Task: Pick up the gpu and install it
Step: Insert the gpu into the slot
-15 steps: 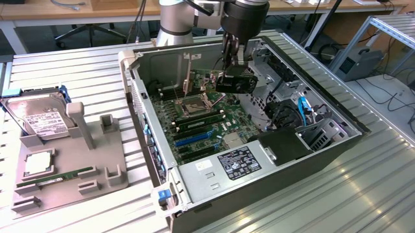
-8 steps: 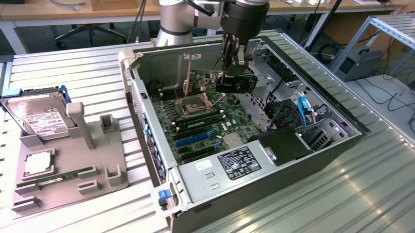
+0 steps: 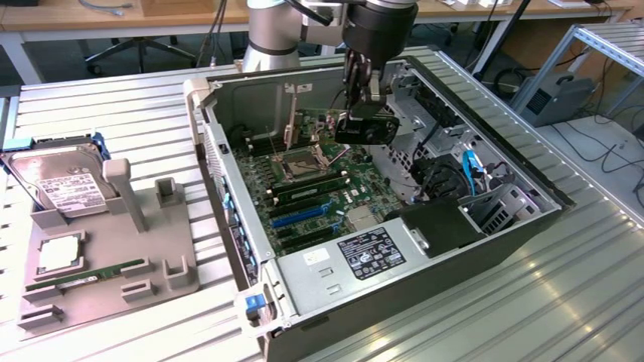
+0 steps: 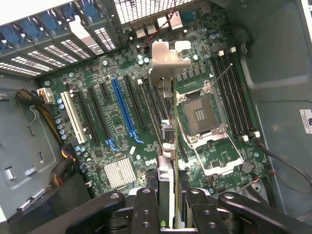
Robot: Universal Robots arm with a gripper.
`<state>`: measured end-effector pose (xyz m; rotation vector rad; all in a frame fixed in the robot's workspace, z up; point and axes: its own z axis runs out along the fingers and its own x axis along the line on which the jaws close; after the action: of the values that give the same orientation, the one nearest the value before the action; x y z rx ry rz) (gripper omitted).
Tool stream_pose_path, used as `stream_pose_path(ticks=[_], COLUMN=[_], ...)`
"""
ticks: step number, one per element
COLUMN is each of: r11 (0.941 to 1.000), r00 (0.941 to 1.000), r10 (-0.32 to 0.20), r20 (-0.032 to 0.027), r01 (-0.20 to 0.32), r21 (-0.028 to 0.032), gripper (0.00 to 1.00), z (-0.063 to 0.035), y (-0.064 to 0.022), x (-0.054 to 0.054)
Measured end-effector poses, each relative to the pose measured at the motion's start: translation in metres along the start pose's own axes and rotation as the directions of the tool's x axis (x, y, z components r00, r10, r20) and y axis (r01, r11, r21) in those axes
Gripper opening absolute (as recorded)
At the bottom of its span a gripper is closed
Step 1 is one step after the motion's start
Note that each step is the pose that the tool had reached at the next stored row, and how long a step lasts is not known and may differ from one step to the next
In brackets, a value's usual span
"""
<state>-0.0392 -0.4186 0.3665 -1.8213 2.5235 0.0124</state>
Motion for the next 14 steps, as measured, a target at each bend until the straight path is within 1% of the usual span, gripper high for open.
stream_pose_path(ticks=[14], r11=[0.9996], r00=[0.9996], r10=[-0.029], r20=[0.0003], r01=[0.029], r21=[-0.0008], gripper=[0.27], z=[0.0002], y=[0.0000], x=[0.0000])
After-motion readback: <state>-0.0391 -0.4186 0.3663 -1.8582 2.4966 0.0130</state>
